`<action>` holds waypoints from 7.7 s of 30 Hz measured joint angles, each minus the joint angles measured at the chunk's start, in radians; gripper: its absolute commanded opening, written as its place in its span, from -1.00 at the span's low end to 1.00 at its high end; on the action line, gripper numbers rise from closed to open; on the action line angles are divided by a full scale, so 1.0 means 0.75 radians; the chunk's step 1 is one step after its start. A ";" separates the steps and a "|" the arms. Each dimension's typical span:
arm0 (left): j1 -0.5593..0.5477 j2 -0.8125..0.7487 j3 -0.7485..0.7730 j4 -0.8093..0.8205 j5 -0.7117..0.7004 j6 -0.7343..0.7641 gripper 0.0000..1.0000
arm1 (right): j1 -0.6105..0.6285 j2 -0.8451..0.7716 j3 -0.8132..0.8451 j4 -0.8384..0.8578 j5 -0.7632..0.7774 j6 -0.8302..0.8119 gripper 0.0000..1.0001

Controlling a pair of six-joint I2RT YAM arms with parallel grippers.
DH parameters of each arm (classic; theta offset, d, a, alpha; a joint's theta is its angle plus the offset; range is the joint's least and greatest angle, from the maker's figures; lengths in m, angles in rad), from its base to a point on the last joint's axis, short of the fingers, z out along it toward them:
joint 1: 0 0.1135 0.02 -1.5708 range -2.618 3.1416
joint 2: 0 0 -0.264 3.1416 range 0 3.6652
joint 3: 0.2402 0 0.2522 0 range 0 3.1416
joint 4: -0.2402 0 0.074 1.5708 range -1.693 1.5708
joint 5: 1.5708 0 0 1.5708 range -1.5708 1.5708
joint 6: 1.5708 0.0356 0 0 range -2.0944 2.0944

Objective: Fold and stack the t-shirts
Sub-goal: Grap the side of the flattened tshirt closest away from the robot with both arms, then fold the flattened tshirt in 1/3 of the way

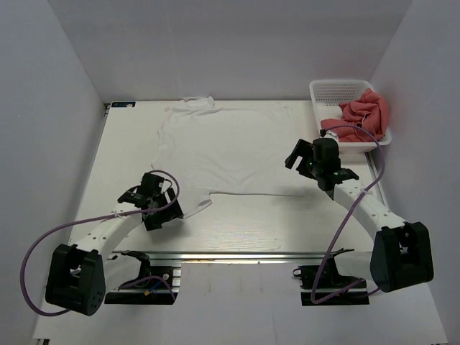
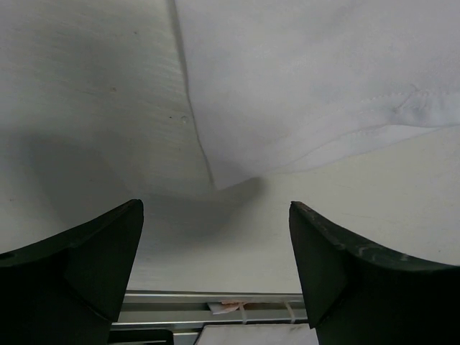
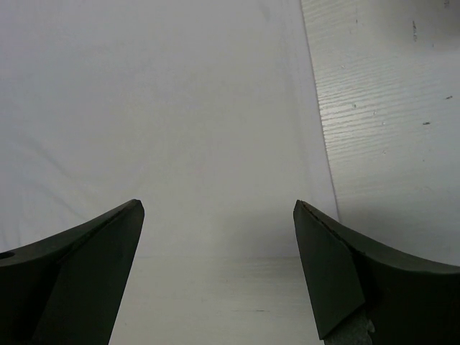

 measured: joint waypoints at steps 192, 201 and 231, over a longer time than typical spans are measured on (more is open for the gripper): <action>-0.004 0.429 0.343 0.359 0.140 0.135 1.00 | 0.132 0.181 -0.180 -0.030 -0.240 -0.073 0.81; -0.007 0.495 0.310 0.471 0.107 0.139 1.00 | 0.132 0.314 -0.121 0.133 -0.169 -0.010 0.81; -0.008 0.470 0.360 0.460 -0.061 0.155 1.00 | 0.132 0.318 0.020 0.346 -0.078 0.101 0.81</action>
